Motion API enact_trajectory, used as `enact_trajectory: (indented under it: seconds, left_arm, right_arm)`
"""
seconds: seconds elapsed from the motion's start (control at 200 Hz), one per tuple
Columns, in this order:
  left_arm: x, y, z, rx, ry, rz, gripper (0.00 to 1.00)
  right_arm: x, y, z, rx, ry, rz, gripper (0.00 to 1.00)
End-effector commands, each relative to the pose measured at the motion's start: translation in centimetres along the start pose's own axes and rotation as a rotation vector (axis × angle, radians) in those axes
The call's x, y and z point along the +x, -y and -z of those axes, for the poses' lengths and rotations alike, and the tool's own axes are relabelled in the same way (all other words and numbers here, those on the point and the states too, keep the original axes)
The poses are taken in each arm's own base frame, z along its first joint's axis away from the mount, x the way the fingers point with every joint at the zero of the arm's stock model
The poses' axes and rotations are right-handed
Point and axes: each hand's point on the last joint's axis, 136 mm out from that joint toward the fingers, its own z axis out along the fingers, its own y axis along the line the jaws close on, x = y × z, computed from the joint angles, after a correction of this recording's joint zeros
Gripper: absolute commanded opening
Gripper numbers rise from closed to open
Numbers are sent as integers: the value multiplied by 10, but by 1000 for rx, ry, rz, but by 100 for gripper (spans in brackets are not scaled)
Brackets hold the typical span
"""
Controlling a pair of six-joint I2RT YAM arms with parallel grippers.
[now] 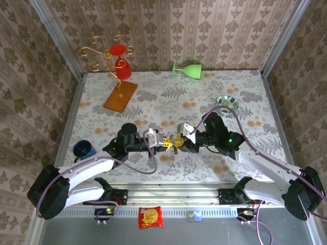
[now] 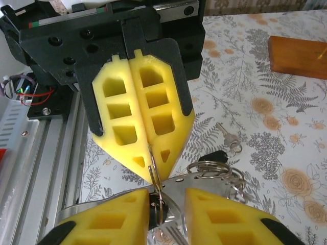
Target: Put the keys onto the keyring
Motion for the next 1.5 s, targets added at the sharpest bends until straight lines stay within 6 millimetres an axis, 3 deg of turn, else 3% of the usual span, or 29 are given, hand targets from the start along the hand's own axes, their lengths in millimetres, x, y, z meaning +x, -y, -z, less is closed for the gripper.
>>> enact_trajectory:
  seconds: [0.0,0.32,0.75,1.0,1.18,1.495]
  left_arm:
    - [-14,2,1,19,61,-29,0]
    - [-11,2,1,14,57,-29,0]
    - [-14,3,3,15,67,-39,0]
    - [-14,3,2,17,65,-48,0]
    - [-11,4,2,26,59,-42,0]
    - [-14,4,0,31,76,-44,0]
  right_arm:
    - [-5,-5,3,-17,32,-1,22]
    - [5,-4,11,28,-28,6,24]
    - [13,-4,5,7,-57,-11,1]
    - [21,-3,-1,-11,-107,-28,0]
    - [6,0,9,42,-29,17,23]
    - [-5,-3,4,10,44,-6,27]
